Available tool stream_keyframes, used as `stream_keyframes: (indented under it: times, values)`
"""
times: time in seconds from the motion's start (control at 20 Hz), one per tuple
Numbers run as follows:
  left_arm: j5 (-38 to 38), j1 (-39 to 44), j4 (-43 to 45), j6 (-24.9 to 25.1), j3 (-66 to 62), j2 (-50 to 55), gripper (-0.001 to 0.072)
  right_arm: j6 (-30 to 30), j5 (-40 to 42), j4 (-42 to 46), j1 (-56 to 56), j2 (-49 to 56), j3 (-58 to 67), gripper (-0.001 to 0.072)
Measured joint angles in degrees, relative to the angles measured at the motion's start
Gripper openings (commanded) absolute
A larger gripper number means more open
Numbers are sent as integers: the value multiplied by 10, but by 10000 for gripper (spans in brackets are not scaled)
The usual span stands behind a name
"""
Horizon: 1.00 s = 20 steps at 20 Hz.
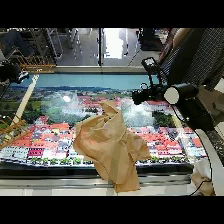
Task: Fold the clothes and pants, and hang the long-sleeved shirts on hangers.
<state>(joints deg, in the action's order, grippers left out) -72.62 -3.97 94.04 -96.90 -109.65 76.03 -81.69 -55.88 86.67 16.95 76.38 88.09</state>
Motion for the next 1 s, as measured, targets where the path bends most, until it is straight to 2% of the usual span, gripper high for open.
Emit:
stream_keyframes:
  times: [0.6, 0.7, 0.85, 1.0]
  values:
    - [0, 0, 0, 0, 0, 0, 456, 0, 0, 0, 0, 0, 0, 644]
    - [0, 0, 0, 0, 0, 4, 476, 0, 8, -8, 0, 0, 0, 644]
    - [-15, 0, -12, 0, 0, 16, 476, -3, 58, -70, 1, 0, 0, 645]
    - [-67, 0, -42, -1, 3, 35, 474, -19, 77, -159, 1, 0, 0, 651]
